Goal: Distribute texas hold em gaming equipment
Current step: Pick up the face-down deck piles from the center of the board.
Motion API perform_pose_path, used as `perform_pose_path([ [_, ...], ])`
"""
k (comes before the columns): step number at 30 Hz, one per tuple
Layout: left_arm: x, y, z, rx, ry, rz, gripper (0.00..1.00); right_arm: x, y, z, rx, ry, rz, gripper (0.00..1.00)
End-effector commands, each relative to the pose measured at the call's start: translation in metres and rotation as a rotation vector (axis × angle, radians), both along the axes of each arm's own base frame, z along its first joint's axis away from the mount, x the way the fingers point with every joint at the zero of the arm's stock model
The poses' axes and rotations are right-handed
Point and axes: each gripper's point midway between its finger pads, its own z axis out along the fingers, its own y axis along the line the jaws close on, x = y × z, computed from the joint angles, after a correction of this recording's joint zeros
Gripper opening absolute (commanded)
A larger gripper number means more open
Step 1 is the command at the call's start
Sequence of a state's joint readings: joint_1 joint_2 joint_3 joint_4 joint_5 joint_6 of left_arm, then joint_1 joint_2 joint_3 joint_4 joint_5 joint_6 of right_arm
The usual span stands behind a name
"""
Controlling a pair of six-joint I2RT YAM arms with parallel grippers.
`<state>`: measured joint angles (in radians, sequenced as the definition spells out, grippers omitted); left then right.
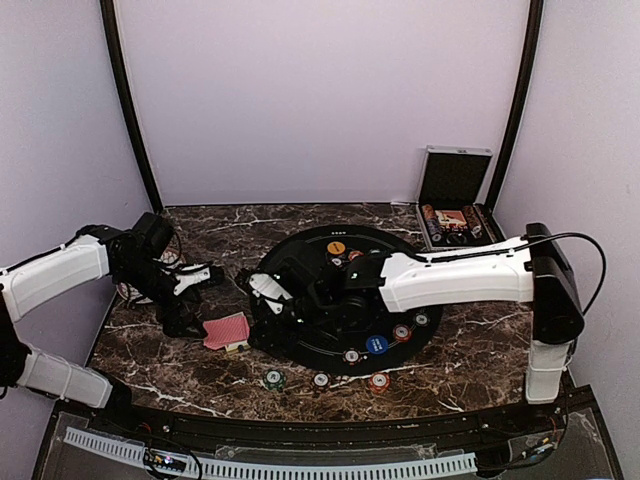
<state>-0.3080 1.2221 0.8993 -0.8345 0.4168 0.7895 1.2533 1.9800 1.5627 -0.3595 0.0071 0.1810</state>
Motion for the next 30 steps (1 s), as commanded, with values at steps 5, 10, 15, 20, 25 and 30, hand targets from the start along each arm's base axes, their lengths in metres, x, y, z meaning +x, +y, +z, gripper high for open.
perform_pose_path([
  [5, -0.003, -0.013, -0.036, 0.081, 0.065, -0.114, 0.99, 0.029, -0.044, 0.011, 0.069, 0.133, -0.191, 0.95],
  [10, 0.004, -0.016, -0.045, 0.111, 0.08, -0.131, 0.99, 0.037, -0.056, 0.015, 0.078, 0.146, -0.251, 0.99],
  [15, 0.008, -0.015, -0.053, 0.141, 0.077, -0.138, 0.99, 0.041, -0.062, 0.016, 0.083, 0.152, -0.278, 0.99],
  [20, 0.018, -0.015, -0.057, 0.163, 0.038, -0.121, 0.99, 0.04, -0.062, 0.017, 0.091, 0.16, -0.282, 0.99],
  [25, 0.017, -0.015, -0.063, 0.181, 0.048, -0.119, 0.99, 0.04, -0.063, 0.017, 0.091, 0.163, -0.282, 0.99],
  [30, 0.014, -0.018, -0.064, 0.171, 0.063, -0.129, 0.99, 0.039, -0.064, 0.014, 0.082, 0.165, -0.283, 0.99],
])
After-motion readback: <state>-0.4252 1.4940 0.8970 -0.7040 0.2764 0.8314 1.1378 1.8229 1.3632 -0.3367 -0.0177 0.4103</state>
